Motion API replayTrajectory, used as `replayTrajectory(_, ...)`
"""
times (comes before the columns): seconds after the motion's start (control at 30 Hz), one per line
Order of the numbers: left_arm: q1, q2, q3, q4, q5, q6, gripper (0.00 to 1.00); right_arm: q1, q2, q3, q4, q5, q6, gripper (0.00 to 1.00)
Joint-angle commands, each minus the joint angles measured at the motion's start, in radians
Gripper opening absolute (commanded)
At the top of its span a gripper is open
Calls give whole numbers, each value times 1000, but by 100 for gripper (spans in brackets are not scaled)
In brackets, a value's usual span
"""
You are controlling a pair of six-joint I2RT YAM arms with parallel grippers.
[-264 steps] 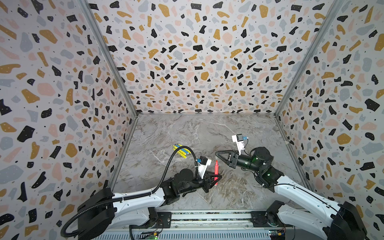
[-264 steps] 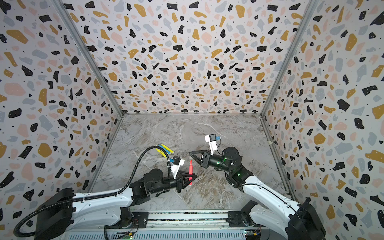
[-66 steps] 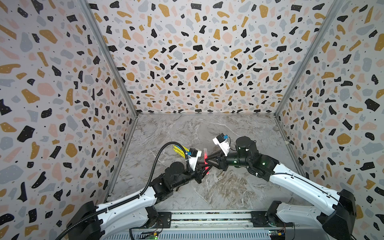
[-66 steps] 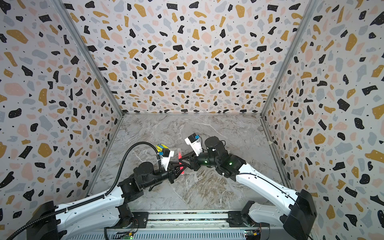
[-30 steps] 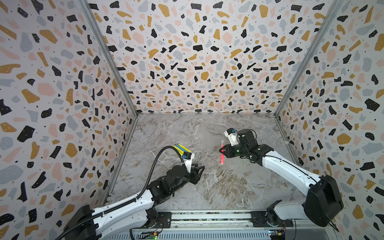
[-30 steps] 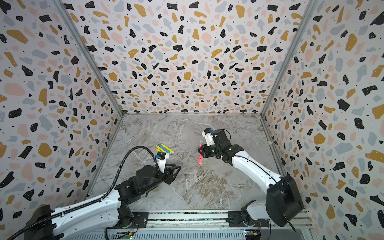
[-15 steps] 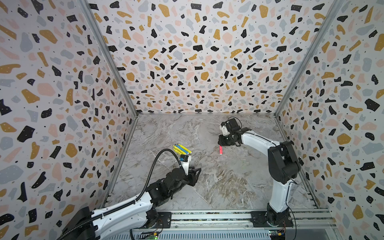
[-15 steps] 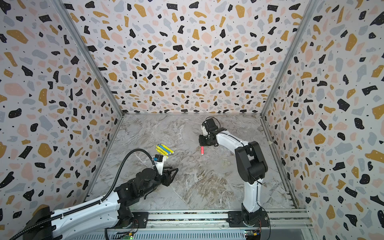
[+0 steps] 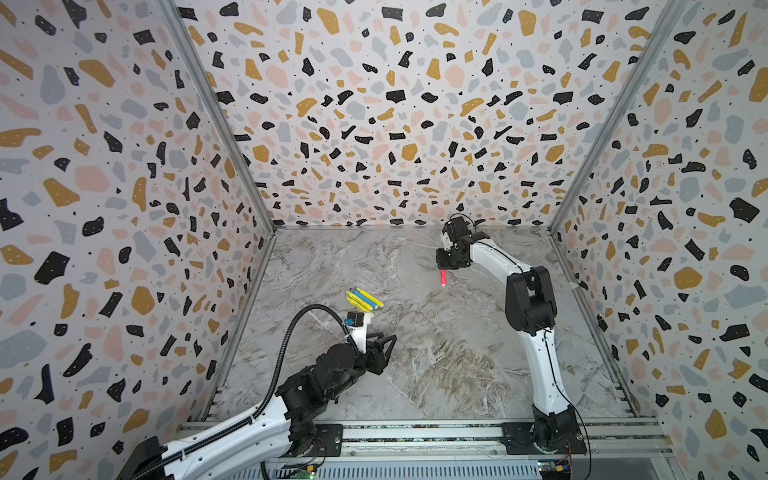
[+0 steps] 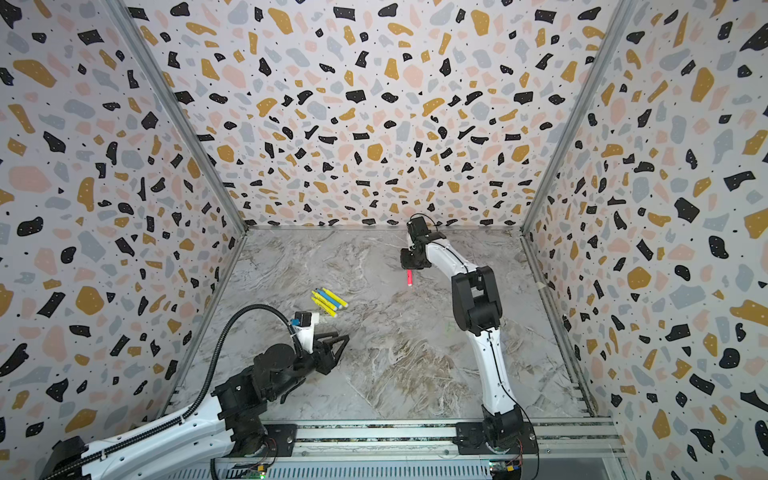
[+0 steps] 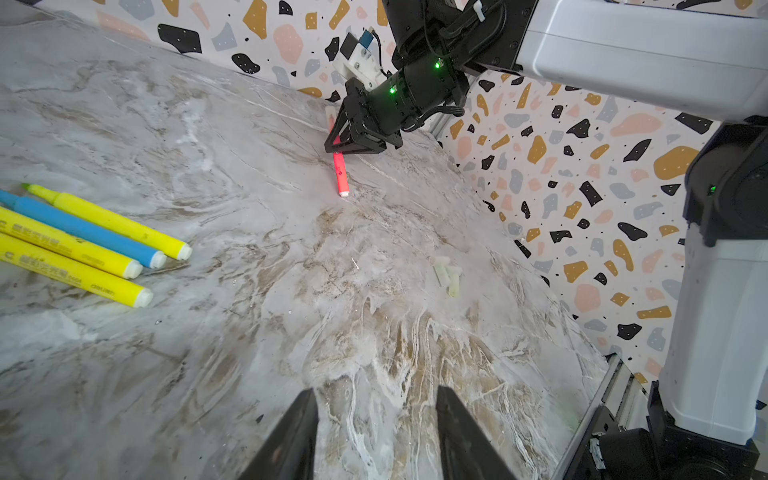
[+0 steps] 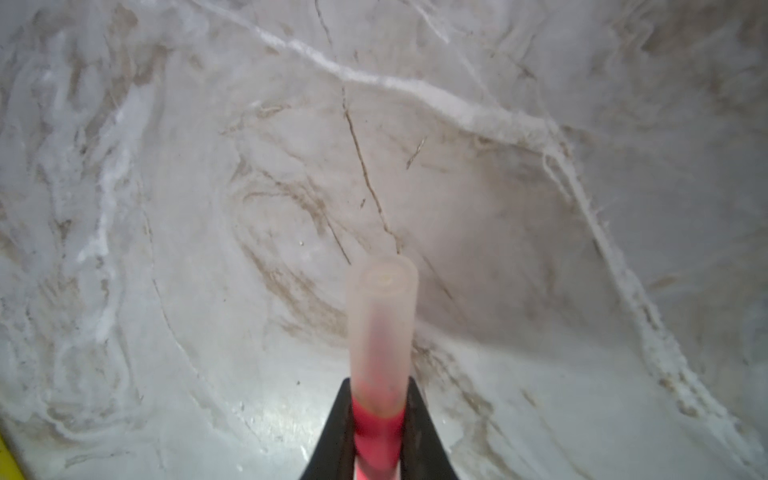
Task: Insert the pens into the pen caps
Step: 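Carry the capped highlighter away with the right gripper and lay it down, then raise the right gripper off the highlighter while the left gripper moves over the yellow highlighters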
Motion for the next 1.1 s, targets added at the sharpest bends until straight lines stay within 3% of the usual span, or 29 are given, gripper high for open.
replayTrajectory(0.0,-4,-6,0,4,-16,-4,47,-5,45,104,-101,18,5,6)
replayTrajectory(0.4,-4,-32,15,-38,-29,0,47,-7,82,162,-77,40,42,20)
replayTrajectory(0.6,-3,-78,10,-67,-49,-10,48,-5,42,145,-67,51,51,36)
replayTrajectory(0.93,1,-62,55,-131,-82,-39,52,4,-295,-128,81,5,52,37)
replayTrajectory(1.07,72,26,117,-198,-67,-63,52,8,-482,-325,207,-58,48,39)
